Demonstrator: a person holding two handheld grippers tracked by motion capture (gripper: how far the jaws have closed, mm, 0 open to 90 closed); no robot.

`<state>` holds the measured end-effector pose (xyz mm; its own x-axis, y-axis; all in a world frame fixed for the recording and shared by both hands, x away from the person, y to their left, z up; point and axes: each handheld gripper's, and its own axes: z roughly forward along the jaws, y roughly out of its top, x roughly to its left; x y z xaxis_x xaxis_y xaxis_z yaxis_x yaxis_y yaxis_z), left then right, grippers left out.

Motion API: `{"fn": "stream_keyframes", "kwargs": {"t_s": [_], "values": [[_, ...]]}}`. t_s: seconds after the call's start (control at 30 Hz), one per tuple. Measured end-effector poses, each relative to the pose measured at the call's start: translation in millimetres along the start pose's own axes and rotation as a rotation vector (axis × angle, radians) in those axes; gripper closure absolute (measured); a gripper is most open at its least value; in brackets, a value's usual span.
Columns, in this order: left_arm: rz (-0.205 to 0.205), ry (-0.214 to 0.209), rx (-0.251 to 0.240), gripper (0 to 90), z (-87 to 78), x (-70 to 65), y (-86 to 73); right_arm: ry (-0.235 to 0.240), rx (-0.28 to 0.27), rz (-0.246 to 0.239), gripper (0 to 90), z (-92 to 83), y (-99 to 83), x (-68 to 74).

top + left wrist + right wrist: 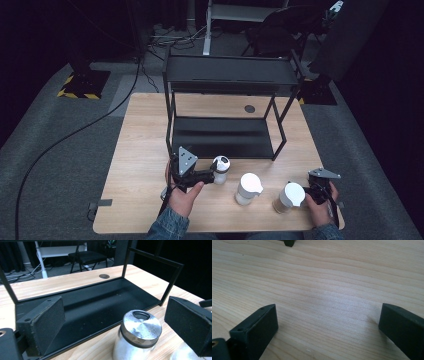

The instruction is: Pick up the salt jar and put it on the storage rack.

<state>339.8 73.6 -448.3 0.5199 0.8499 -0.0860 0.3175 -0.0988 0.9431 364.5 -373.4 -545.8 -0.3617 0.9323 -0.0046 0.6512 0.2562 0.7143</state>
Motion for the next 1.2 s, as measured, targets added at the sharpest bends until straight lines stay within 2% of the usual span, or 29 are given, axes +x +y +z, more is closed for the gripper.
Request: {"fn": "stream_keyframes", "kwargs": {"t_s": [0.47,0.93,1.2], "values": [[-0.007,-0.026,0.016,3.1,17.6,-10.4,-8.4,0.000,0.000,0.000,2.0,0.0,0.0,0.0],[0.004,-0.050,0.029,3.9,36.6,-21.3,-15.0,0.000,0.000,0.000,2.0,0.0,0.0,0.0],[0.000,-0.058,0.061,4.6,48.6,-25.5,-23.7,0.000,0.000,0.000,2.0,0.0,0.0,0.0]]}}
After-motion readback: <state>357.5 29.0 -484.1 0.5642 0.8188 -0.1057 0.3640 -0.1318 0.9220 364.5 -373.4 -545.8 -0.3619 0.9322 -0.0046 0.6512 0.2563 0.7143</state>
